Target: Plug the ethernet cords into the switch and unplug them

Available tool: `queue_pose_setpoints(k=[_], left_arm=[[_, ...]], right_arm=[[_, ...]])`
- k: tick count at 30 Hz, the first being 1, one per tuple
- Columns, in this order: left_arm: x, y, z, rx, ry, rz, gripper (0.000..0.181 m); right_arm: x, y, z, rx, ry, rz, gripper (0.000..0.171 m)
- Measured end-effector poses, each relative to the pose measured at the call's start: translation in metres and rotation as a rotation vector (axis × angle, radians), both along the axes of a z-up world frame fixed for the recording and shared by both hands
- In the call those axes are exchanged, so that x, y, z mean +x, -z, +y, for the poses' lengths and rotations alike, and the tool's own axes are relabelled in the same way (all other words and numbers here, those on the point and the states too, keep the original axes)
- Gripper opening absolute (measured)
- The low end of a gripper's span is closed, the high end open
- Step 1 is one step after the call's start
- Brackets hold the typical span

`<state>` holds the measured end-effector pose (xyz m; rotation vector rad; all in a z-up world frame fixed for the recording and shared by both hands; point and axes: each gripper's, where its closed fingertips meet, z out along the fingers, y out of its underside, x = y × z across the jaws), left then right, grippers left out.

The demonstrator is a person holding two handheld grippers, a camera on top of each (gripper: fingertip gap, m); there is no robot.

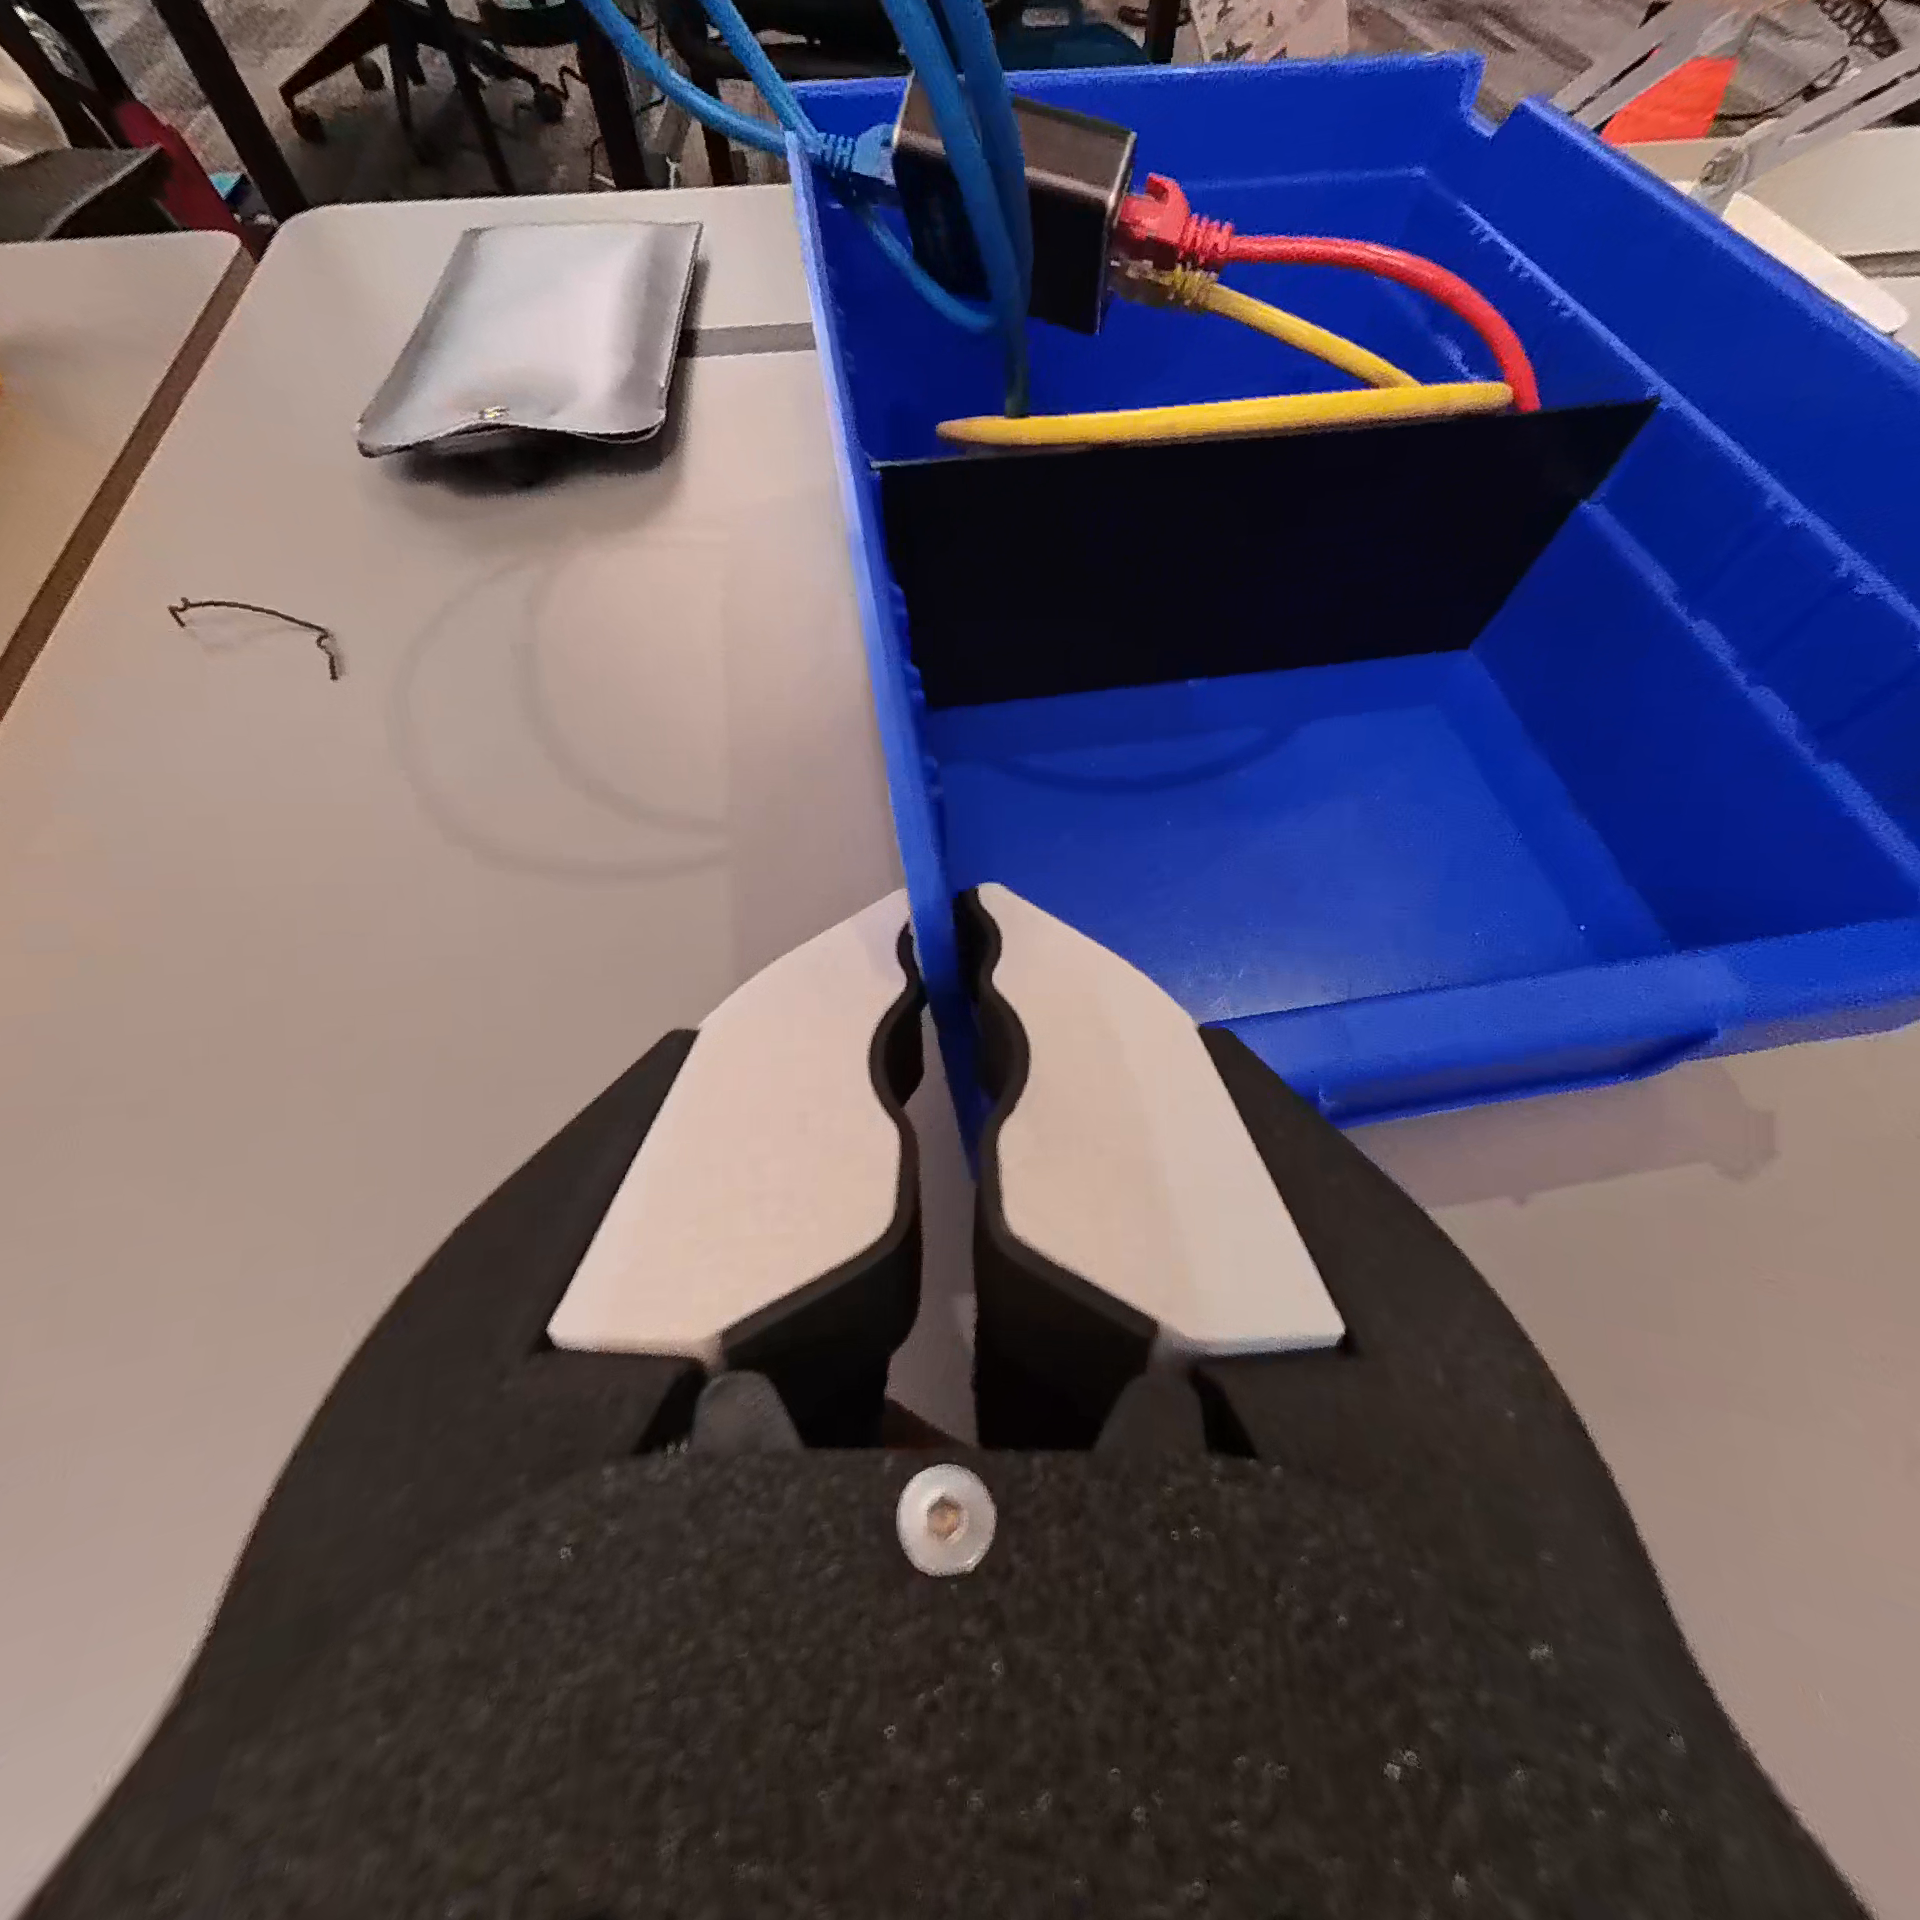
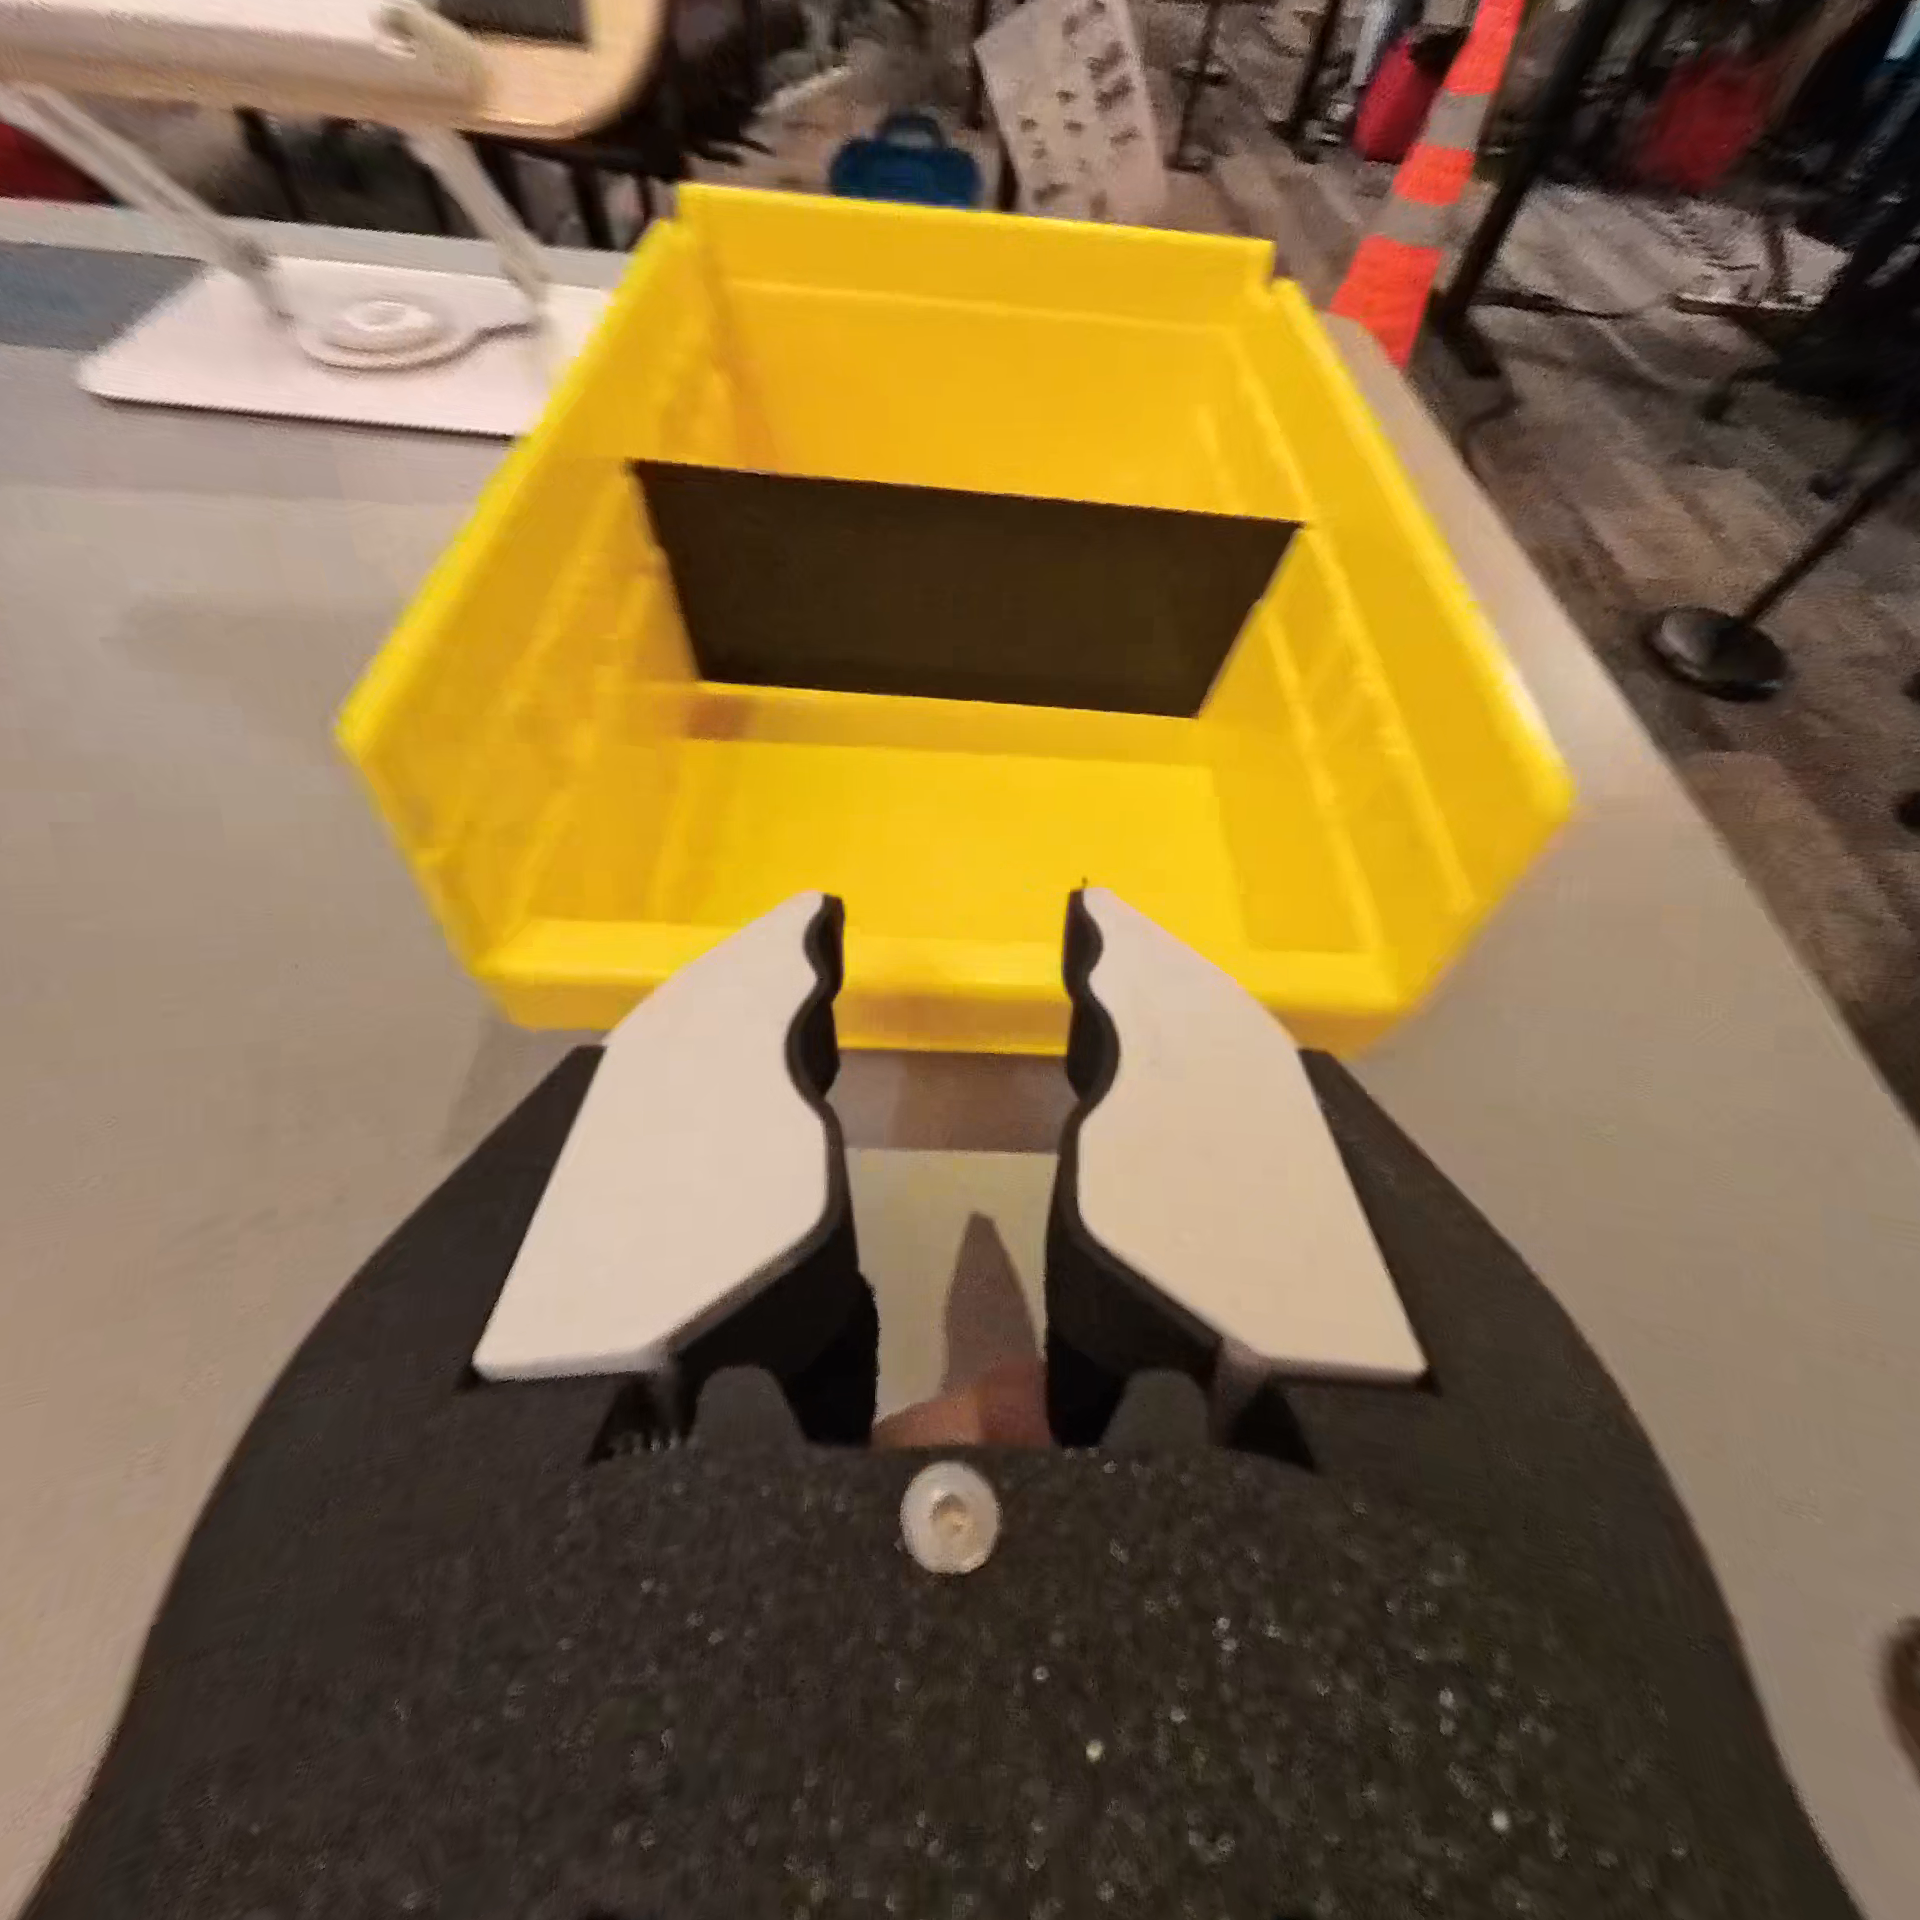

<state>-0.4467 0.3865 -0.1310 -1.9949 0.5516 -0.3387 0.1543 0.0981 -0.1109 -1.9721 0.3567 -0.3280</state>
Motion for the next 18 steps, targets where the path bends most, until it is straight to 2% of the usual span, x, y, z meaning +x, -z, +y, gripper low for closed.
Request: queue_pose_setpoints(k=[3,6,9,12,15,18], left_arm=[[-0.001,0.000,0.000,-0.007,-0.021,0.004,0.004],[-0.001,0.000,-0.001,-0.007,-0.031,0.017,0.004],[-0.001,0.001,-0.002,-0.010,-0.020,0.011,0.004],[-0.001,0.001,-0.004,-0.021,-0.001,-0.003,0.004],[-0.002,0.001,-0.007,-0.019,0.011,0.010,0.005],[-0.007,0.001,-0.011,-0.023,0.000,0.031,0.004]], right_arm=[[0.062,-0.013,-0.024,0.038,0.107,-0.004,0.040],[0.095,-0.008,-0.039,0.049,0.151,0.055,0.042],[0.104,0.018,-0.032,-0.018,0.144,0.083,0.041],[0.111,0.030,-0.018,-0.050,0.115,0.091,0.031],[0.106,0.036,-0.009,-0.077,-0.006,0.144,0.004],[0.105,0.036,-0.016,-0.061,-0.057,0.217,0.004]])
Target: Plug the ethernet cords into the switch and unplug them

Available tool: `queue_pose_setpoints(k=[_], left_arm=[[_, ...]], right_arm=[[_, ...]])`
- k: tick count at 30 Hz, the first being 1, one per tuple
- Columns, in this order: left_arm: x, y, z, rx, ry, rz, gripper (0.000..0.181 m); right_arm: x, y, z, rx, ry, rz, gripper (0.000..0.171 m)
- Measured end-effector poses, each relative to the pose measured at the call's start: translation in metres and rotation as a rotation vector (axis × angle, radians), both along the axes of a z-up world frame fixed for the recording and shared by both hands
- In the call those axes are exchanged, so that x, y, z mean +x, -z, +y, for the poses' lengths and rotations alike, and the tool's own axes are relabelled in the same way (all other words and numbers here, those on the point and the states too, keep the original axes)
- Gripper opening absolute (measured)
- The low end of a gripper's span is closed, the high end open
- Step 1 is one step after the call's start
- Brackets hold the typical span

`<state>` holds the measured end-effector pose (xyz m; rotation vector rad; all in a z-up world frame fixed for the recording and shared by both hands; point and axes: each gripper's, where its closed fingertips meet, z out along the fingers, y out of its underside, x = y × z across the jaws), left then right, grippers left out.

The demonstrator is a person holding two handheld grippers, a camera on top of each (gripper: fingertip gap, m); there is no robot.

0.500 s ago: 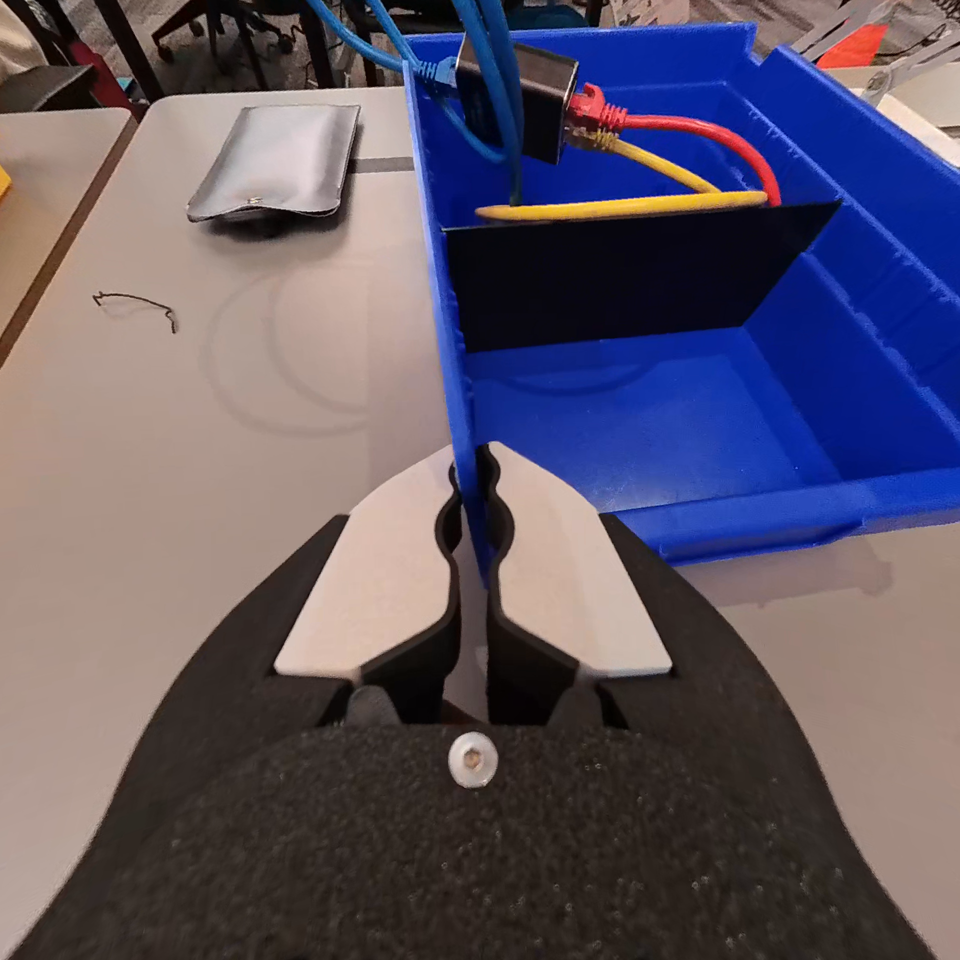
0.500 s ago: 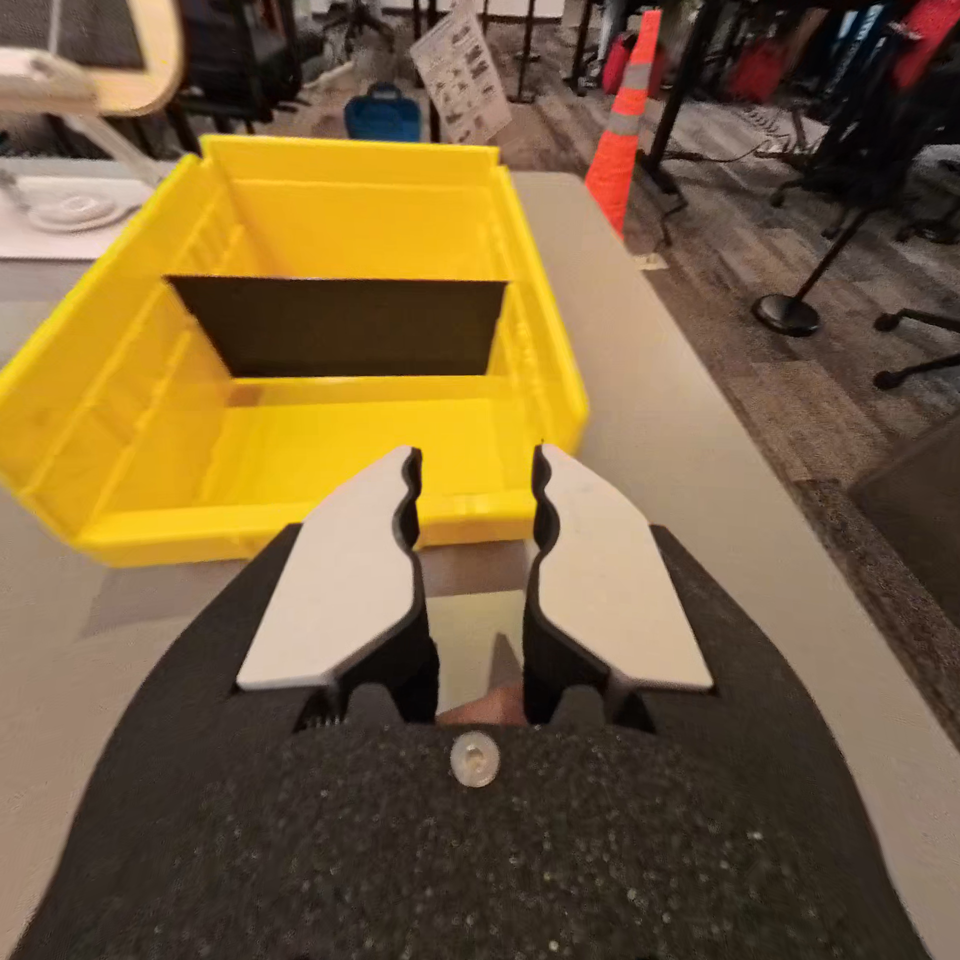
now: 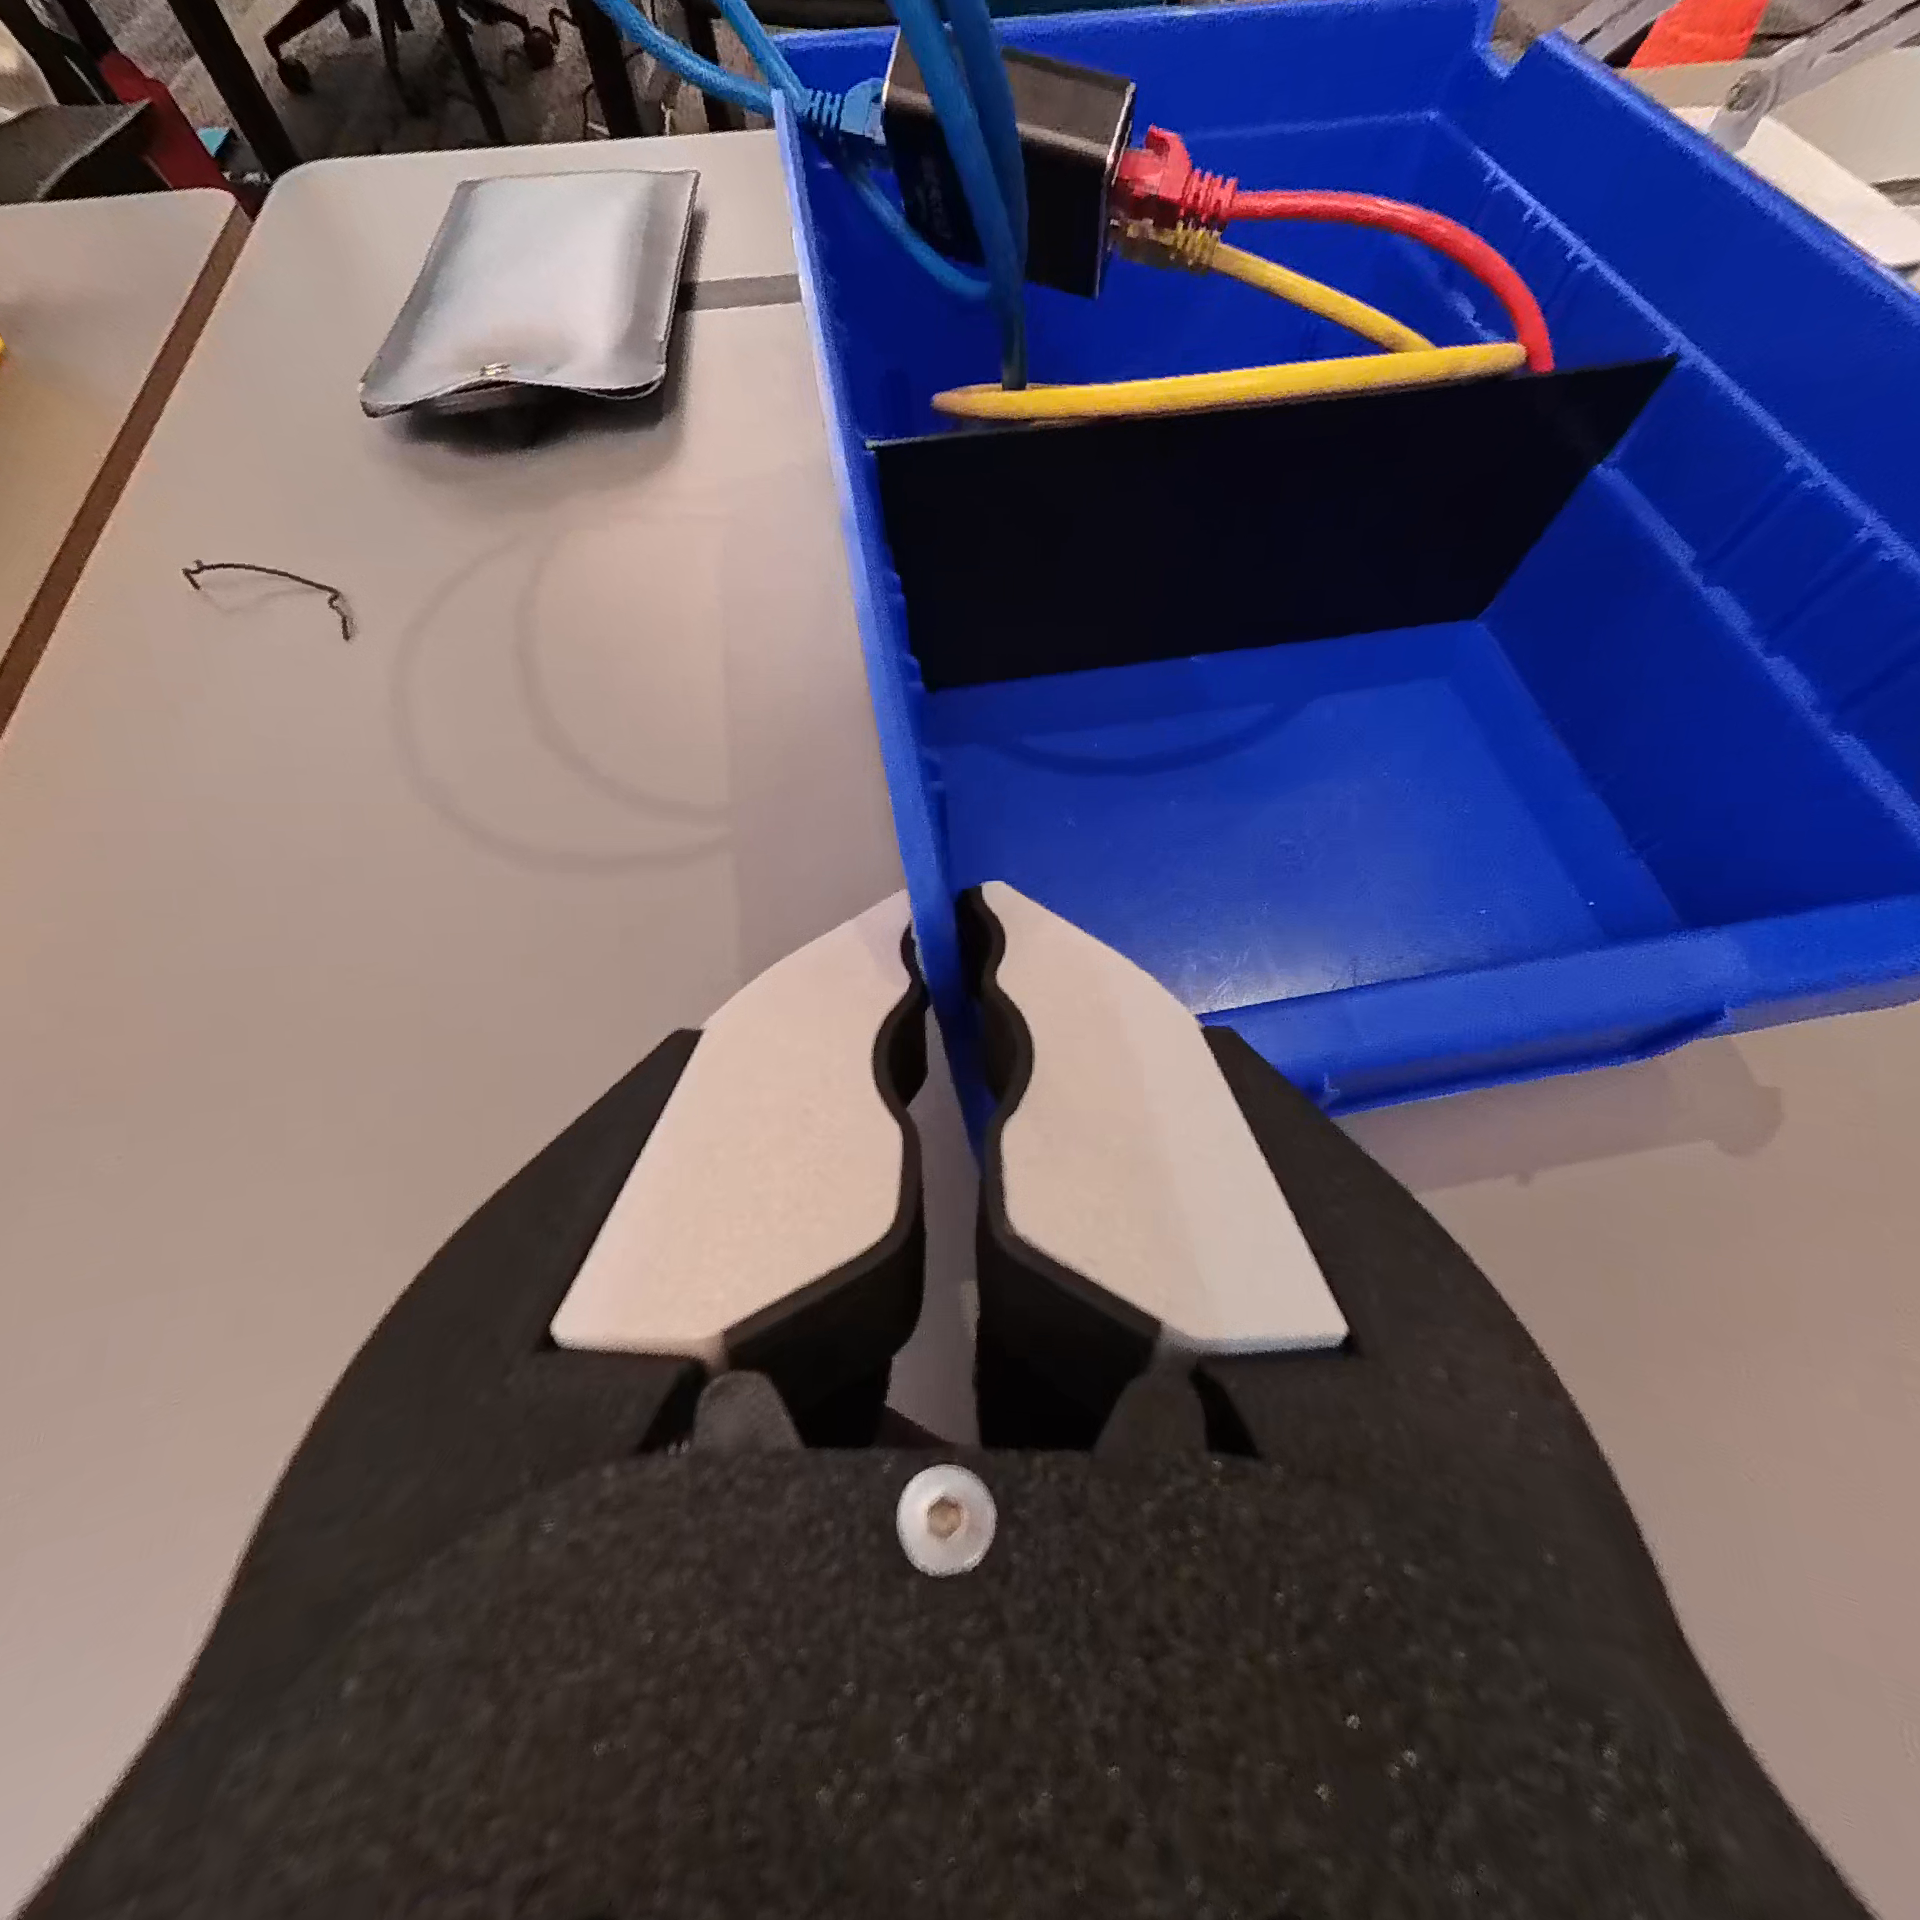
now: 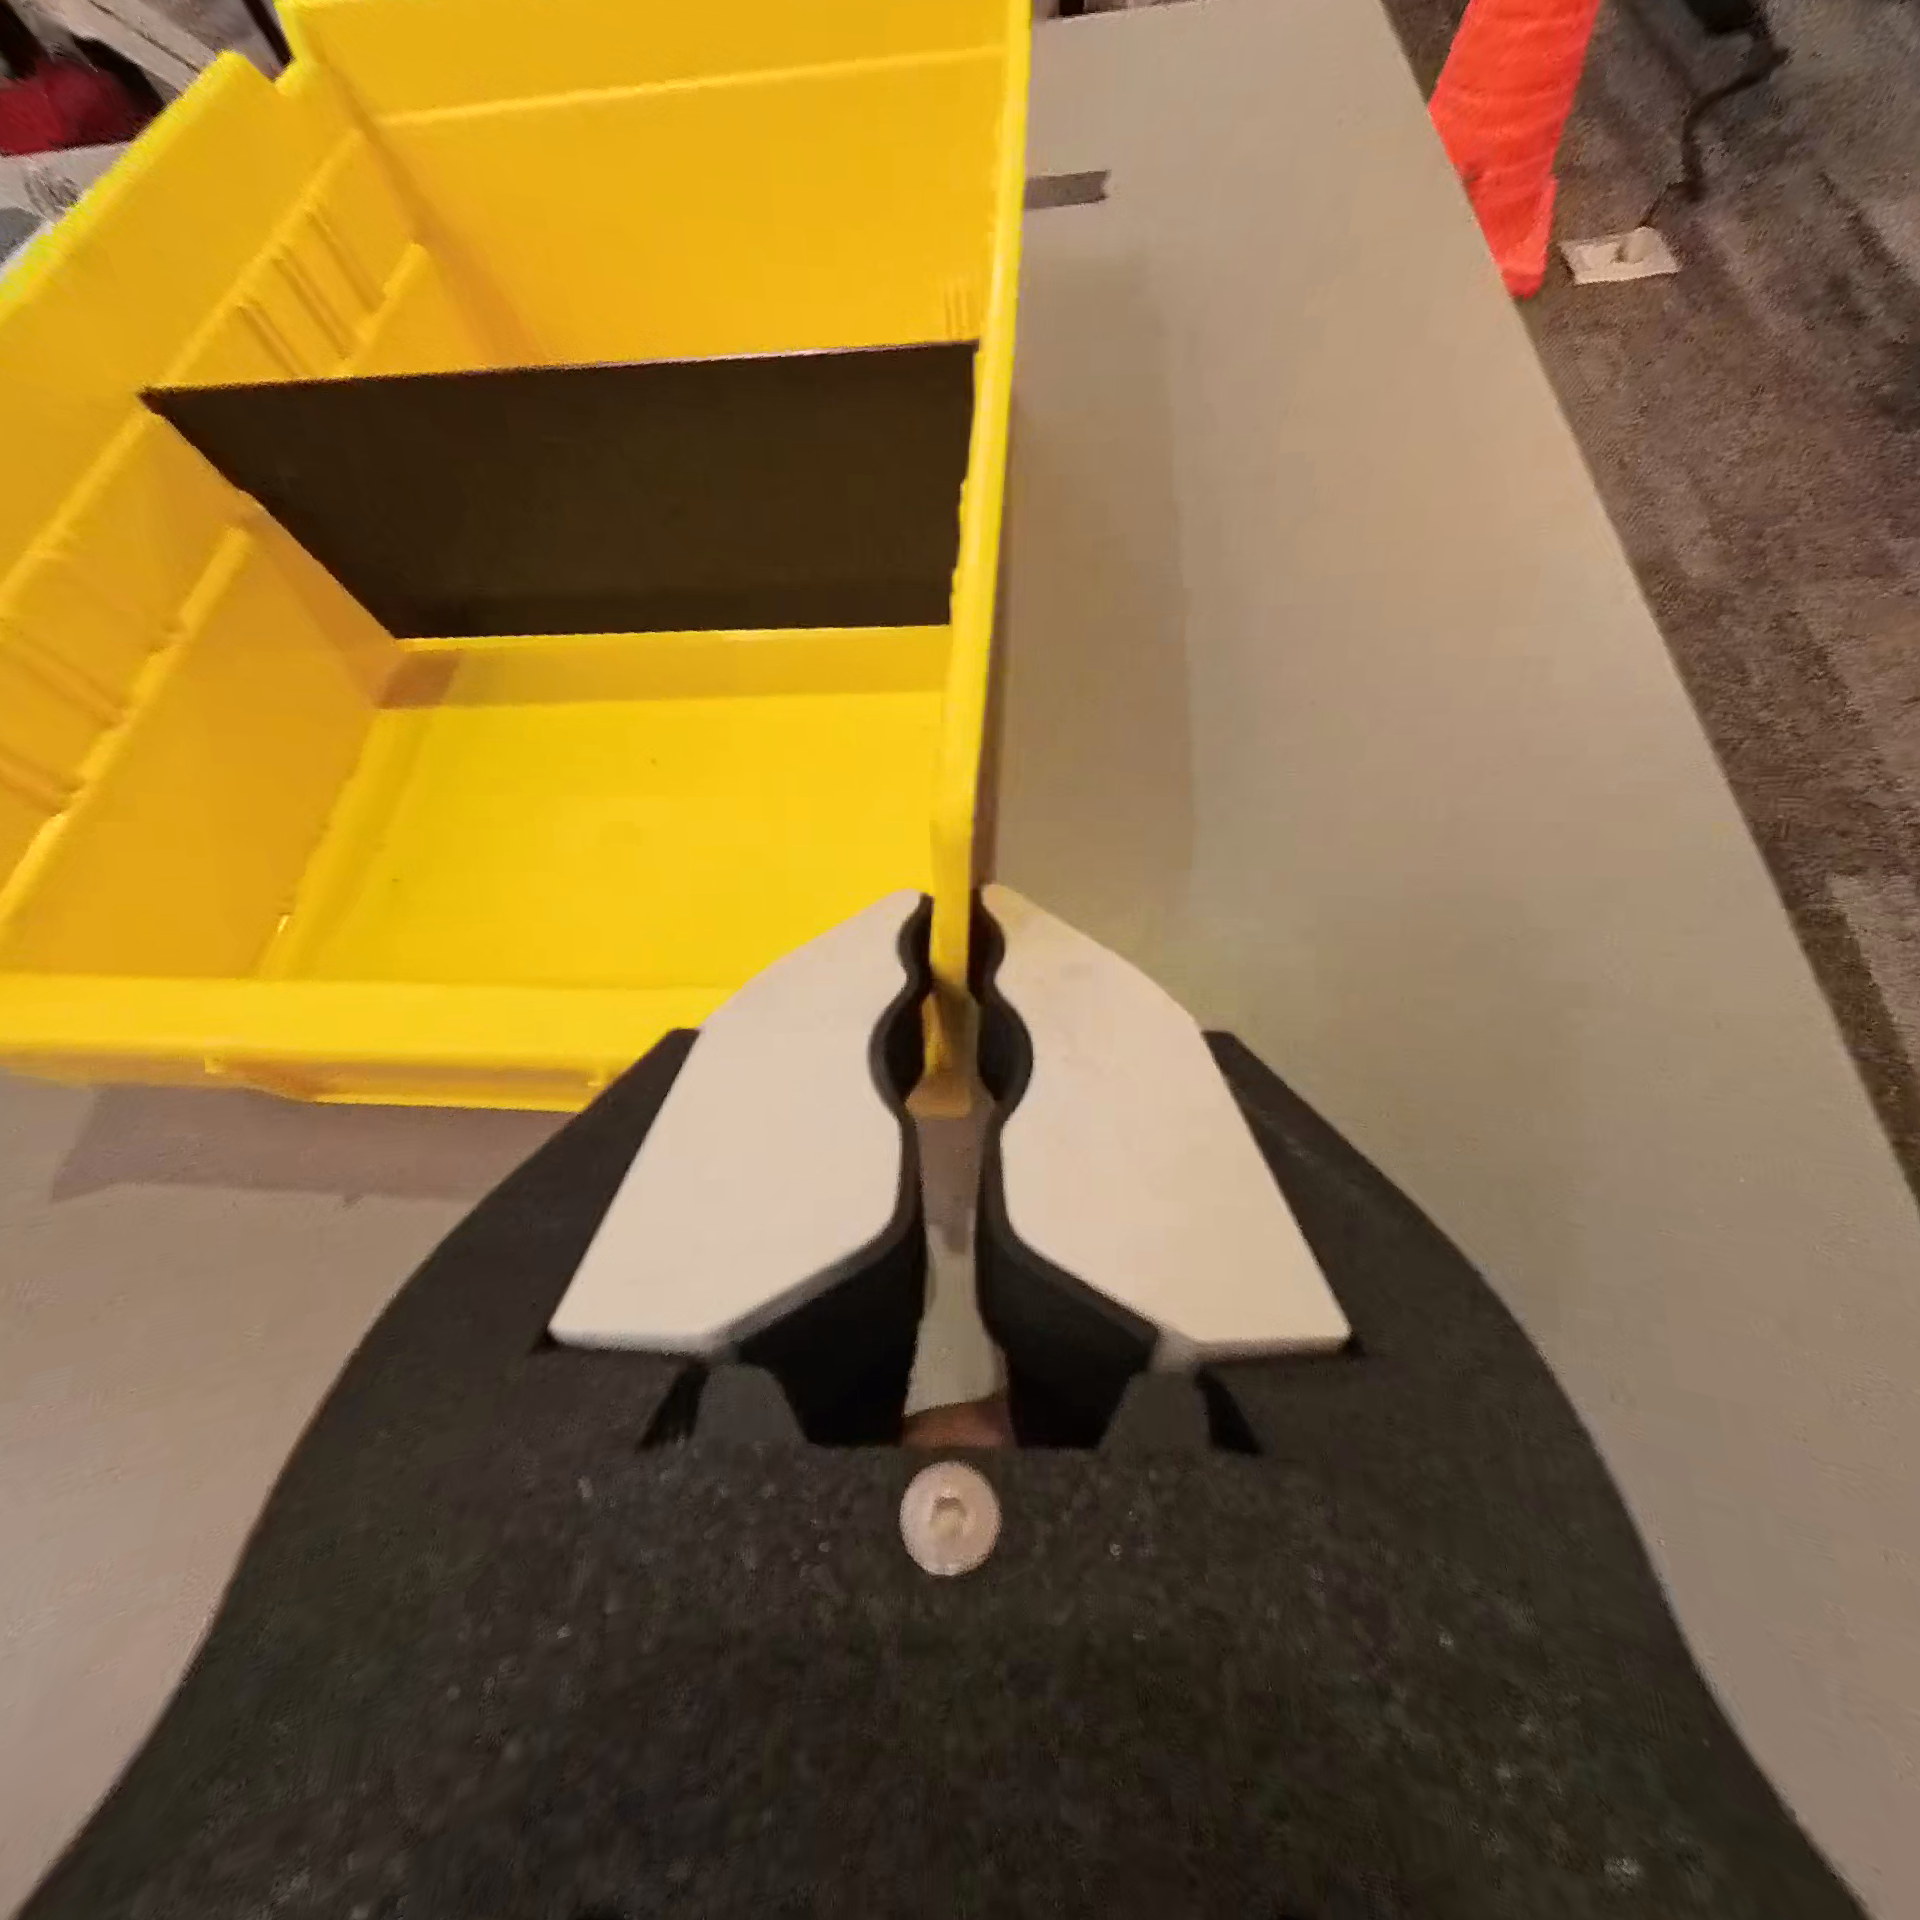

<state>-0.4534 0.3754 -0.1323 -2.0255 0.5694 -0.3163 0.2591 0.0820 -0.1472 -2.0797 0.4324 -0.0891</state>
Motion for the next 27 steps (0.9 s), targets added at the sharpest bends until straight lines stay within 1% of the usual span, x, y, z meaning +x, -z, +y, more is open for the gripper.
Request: queue_pose_setpoints(k=[5,13,19,20,21,22,23,25,26,27], left_arm=[[-0.003,0.000,-0.004,0.006,0.010,-0.025,0.004],[-0.005,0.000,-0.006,0.006,-0.012,-0.045,0.004],[-0.006,-0.001,-0.008,-0.011,-0.024,-0.079,0.004],[-0.004,-0.001,-0.010,-0.011,-0.008,-0.084,0.009],[0.000,-0.007,-0.014,0.004,0.023,-0.118,0.026],[0.002,-0.018,-0.016,0.035,0.030,-0.174,0.039],[-0.001,-0.030,-0.019,0.068,0.011,-0.206,0.046],[-0.012,-0.049,-0.026,0.127,-0.062,-0.193,0.056],[-0.017,-0.059,-0.032,0.155,-0.098,-0.195,0.055],[-0.019,-0.068,-0.040,0.172,-0.130,-0.216,0.054]], right_arm=[[0.002,0.000,-0.016,0.024,-0.019,0.010,0.004],[0.006,0.000,-0.012,0.033,-0.084,0.024,0.004],[0.008,-0.001,-0.011,0.053,-0.060,0.031,0.004],[0.008,-0.004,-0.013,0.053,-0.044,0.022,0.009],[0.009,-0.010,-0.016,0.059,-0.029,0.004,0.019],[0.009,-0.019,-0.021,0.068,-0.005,-0.016,0.025],[0.011,-0.031,-0.028,0.082,0.036,-0.042,0.027],[0.010,-0.059,-0.042,0.153,0.135,-0.077,0.030],[0.003,-0.073,-0.046,0.210,0.167,-0.065,0.034],[-0.011,-0.085,-0.045,0.270,0.158,-0.041,0.034]])
